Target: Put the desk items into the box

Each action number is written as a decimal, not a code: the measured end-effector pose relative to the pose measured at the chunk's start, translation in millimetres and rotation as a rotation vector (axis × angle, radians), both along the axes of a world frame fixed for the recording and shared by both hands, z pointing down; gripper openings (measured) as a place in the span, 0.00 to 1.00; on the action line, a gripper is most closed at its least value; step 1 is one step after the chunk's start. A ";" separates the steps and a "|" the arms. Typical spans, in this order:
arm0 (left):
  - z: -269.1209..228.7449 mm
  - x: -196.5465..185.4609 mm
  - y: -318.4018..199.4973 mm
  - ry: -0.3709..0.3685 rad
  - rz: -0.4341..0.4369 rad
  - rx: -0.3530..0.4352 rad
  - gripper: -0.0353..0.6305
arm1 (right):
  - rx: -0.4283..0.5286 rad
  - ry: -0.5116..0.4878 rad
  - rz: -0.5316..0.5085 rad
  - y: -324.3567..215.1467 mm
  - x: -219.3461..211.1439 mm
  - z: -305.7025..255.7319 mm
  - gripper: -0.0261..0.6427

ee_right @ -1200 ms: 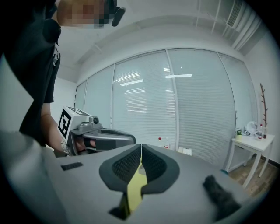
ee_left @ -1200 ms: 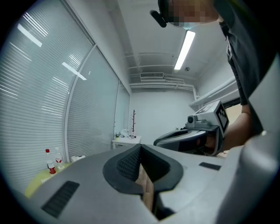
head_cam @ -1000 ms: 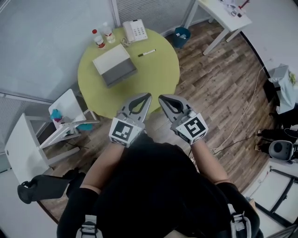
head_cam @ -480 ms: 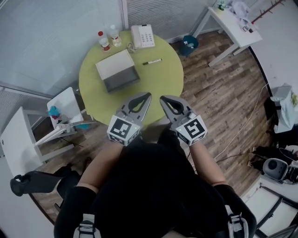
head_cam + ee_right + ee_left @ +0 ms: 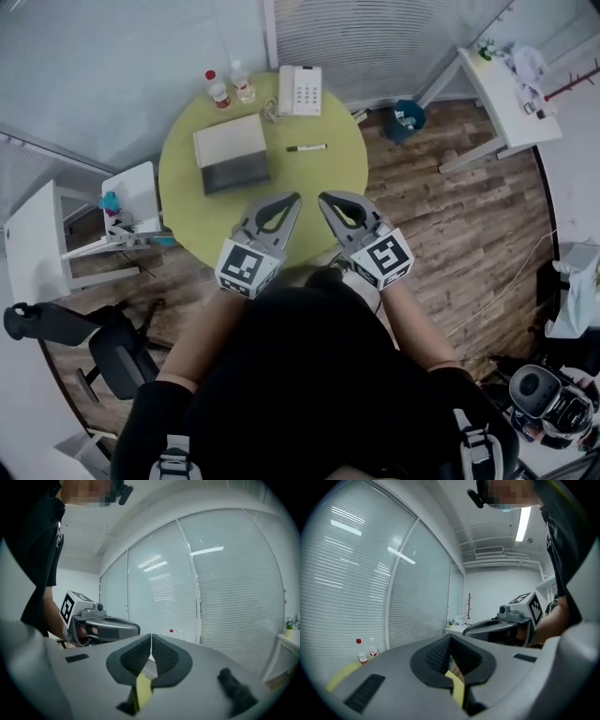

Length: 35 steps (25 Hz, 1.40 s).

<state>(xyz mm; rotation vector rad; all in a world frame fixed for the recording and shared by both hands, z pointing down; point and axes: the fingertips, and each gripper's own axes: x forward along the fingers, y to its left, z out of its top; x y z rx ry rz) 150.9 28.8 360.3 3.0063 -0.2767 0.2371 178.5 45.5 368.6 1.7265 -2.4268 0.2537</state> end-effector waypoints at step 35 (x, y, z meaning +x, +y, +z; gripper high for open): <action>45.1 0.6 -66.1 -0.014 -0.396 -0.028 0.06 | -0.121 0.082 -0.408 -80.8 3.5 47.8 0.07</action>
